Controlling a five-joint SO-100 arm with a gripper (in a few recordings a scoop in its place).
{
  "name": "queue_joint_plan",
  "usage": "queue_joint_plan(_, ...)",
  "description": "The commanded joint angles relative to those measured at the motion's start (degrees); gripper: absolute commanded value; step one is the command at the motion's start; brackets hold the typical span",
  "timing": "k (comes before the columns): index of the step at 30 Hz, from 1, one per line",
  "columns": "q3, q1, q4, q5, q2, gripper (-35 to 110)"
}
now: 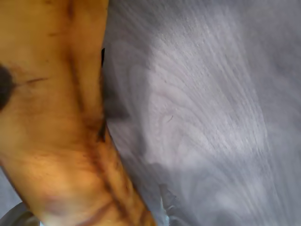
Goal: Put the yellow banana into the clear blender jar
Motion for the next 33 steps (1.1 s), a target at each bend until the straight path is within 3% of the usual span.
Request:
queue_joint_plan(1,-2.2,-0.8,-1.2,-0.6,0.2,32)
queue_joint_plan(33,-2.3,-1.8,-1.5,-0.7,-2.6,5)
